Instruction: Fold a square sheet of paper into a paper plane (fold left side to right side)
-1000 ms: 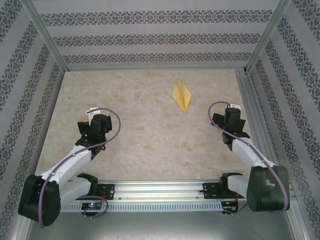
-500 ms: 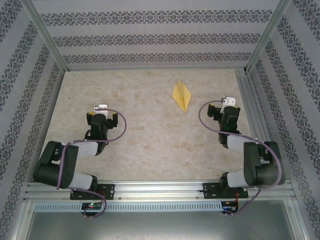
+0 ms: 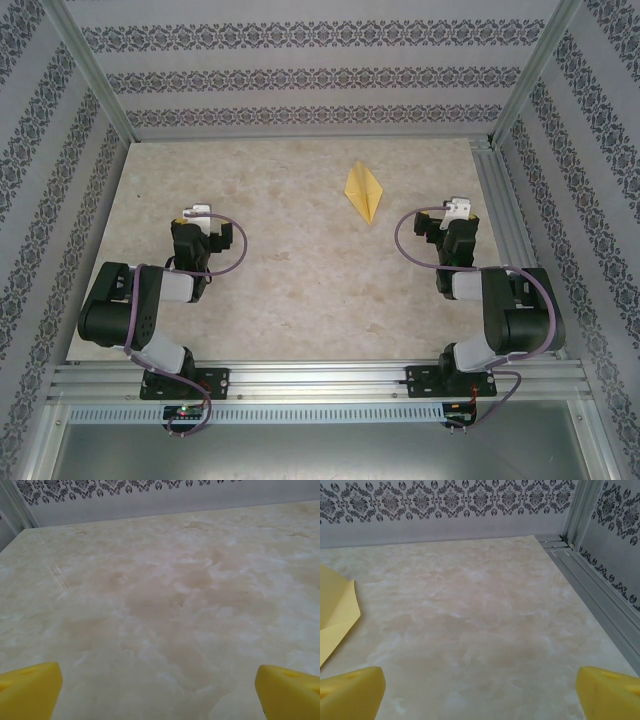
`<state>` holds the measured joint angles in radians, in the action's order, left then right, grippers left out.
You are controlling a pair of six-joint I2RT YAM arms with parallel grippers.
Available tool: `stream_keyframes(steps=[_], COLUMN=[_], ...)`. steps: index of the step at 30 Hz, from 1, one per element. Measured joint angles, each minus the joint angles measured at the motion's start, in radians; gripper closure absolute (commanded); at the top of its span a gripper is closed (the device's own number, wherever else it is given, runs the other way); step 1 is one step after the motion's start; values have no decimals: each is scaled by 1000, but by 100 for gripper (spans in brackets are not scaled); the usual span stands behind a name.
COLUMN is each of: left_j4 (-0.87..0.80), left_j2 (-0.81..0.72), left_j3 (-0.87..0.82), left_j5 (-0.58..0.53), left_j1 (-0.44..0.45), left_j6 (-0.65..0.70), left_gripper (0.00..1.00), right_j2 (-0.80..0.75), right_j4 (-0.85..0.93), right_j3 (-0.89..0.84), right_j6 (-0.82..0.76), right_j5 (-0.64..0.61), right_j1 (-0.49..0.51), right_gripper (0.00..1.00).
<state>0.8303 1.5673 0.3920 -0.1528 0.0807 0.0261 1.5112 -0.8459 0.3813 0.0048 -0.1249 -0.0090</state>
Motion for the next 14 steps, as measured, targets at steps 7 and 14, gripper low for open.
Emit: stream_keyframes(steps=[7,14], left_j4=[0,0], left_j2=[0,0], left_j3=[0,0], left_j5=[27,37], left_j1=[0,0], left_j6=[0,0], left_gripper=[0,0], right_j2=[0,0], right_j4=[-1,-1], right_j3=[0,0], right_j6=[0,0], right_j5=[0,0], right_j1=[0,0], right_gripper=[2,2])
